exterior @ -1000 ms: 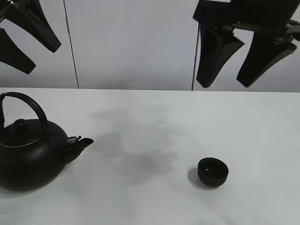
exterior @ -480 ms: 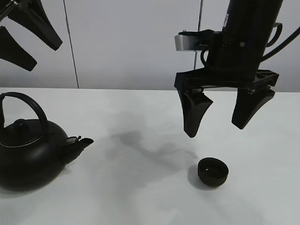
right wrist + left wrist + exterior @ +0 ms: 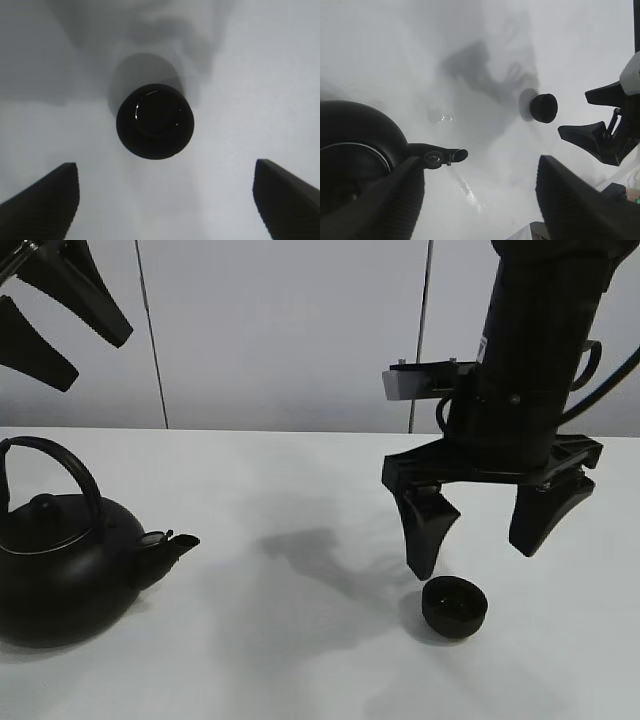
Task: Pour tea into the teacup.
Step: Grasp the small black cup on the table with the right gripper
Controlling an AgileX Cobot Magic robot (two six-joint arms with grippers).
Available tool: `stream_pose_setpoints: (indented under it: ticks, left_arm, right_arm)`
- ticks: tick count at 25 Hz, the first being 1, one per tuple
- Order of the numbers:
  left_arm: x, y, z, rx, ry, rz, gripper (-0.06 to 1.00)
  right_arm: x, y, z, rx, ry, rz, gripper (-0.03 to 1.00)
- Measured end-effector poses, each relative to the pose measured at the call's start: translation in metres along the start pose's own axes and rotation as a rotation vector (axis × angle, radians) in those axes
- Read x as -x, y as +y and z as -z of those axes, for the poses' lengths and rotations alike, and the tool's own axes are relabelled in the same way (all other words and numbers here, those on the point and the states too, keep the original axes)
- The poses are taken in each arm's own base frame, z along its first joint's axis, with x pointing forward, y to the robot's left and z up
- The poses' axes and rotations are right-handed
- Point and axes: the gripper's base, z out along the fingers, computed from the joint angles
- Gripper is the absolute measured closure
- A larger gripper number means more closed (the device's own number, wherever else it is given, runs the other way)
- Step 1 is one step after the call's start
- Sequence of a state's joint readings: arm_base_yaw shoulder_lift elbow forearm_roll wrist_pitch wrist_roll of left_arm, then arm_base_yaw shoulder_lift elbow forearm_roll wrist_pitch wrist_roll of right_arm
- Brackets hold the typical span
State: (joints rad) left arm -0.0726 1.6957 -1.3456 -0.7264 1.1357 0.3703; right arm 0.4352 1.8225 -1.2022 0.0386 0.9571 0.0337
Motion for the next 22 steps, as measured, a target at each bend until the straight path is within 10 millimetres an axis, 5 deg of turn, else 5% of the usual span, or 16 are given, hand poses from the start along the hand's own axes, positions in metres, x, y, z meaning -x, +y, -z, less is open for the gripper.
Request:
stream_pose_setpoints:
  ticks: [22]
  left_arm:
    - [0.000, 0.000, 0.000, 0.001, -0.003, 0.000, 0.47]
  right_arm:
    - [0.004, 0.002, -0.054, 0.037, -0.012, -0.082, 0.32]
